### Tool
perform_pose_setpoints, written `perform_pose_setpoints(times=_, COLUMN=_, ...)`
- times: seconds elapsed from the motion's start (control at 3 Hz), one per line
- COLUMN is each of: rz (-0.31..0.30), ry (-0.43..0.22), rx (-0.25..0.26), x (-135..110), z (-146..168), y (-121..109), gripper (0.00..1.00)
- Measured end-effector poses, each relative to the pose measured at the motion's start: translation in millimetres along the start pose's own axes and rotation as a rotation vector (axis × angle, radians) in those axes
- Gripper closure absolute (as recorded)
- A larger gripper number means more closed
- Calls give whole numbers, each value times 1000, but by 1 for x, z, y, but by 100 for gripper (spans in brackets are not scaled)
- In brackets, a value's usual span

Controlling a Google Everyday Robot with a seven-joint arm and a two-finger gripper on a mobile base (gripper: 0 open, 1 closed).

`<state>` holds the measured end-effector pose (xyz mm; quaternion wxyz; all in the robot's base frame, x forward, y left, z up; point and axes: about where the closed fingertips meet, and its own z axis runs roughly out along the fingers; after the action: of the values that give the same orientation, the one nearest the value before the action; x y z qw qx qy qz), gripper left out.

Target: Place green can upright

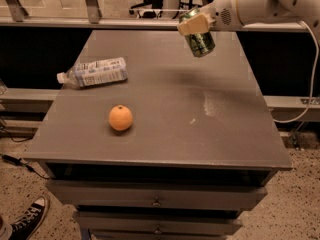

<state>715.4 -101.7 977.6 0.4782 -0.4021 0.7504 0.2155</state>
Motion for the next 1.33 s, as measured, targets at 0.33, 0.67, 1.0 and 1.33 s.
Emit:
perform_pose_setpoints(times=0.33, rz=13, ry=-164, rx=-62, x=17, z=-19, y=10, gripper=100)
perform_pose_setpoints(times=0.67, rz=15, ry=-299, rx=-104, x=41, z=-32, y=20, gripper=100)
perform_pose_setpoints(times=1.0, rz=-11, ry=-403, rx=-143, x=58, z=-36, y=28, gripper=100)
perform_pose_setpoints(times=1.33, rz=-58, ry=-489, rx=-186, x=71, z=-36, y=36, gripper=84)
